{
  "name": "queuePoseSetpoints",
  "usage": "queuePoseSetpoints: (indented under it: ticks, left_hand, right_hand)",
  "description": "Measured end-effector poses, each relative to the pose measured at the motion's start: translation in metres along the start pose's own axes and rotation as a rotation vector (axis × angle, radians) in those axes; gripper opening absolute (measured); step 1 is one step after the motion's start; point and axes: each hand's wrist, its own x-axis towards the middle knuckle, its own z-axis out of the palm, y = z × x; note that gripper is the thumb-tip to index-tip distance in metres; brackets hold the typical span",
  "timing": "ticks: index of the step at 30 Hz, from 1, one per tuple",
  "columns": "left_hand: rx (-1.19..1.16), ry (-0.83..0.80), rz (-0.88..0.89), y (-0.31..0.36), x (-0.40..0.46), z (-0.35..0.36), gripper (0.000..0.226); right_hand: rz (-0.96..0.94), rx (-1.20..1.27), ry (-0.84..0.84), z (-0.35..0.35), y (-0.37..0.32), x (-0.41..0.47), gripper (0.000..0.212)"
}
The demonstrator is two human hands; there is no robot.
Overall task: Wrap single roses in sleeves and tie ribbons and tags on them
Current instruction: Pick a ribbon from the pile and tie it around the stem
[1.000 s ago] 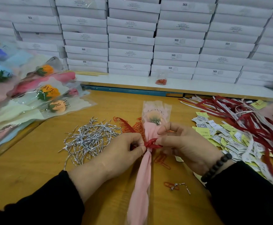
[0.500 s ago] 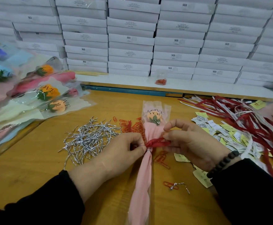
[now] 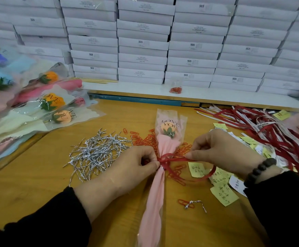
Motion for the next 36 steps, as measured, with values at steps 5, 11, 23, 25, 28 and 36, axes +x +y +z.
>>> queuePoseSetpoints:
  ticks: [5,11,23,25,28,36]
  left_hand:
    - [-0.023,0.004,0.004,0.0,0.0,0.0,0.019]
    - [-0.033,0.008,-0.006,-0.003,0.001,-0.004,0.019]
    - [0.1,0.153,-0.029,-0.011,0.003,-0.014,0.031]
    - [0.128,0.159,-0.046,-0.012,0.003,-0.015,0.032]
    - [0.246,0.174,-0.062,-0.012,0.003,-0.016,0.036]
    - [0.455,0.276,-0.013,-0.013,0.004,-0.026,0.05]
  right_hand:
    - [0.043,0.3,-0.052,-0.002,0.001,-0.002,0.022]
    - [0.031,0.134,-0.066,-0.003,0.002,-0.001,0.019]
    - [0.07,-0.189,-0.114,-0.007,0.011,0.003,0.02]
    - [0.079,-0.229,-0.133,-0.008,0.011,0.003,0.02]
    - [0.083,-0.272,-0.157,-0.007,0.011,0.003,0.02]
    - [0.104,-0.353,-0.158,-0.005,0.014,0.004,0.023]
